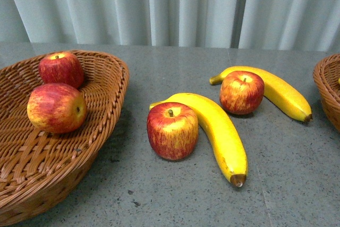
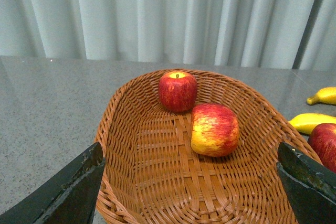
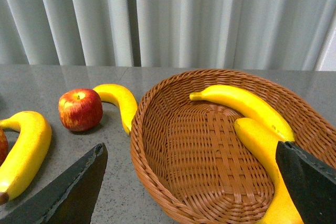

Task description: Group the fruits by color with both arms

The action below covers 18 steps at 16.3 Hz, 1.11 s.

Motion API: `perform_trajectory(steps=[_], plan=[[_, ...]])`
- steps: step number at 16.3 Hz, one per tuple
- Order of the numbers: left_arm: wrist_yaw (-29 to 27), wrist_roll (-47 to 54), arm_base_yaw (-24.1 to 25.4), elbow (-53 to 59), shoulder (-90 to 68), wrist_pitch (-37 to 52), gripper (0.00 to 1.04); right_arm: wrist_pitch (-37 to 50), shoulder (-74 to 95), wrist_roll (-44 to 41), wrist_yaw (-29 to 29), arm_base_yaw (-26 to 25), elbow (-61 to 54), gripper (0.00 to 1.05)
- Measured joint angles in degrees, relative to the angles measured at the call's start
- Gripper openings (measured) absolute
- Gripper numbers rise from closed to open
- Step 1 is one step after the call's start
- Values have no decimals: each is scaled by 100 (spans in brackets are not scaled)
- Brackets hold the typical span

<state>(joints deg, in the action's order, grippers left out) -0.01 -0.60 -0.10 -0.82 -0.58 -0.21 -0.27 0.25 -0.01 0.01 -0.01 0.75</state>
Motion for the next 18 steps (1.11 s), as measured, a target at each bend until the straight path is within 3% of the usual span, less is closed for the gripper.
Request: perform_trajectory(steps=[16, 17, 18], plan=[[0, 0, 0, 0, 0, 0, 98, 0, 0, 0, 0, 0, 0, 98], [-573, -138, -210, -140, -116, -531, 98, 2, 0, 0, -2, 0, 0, 98], [-1676, -417, -778, -439, -732, -1029, 98, -2, 0, -2, -2, 0, 0, 98]])
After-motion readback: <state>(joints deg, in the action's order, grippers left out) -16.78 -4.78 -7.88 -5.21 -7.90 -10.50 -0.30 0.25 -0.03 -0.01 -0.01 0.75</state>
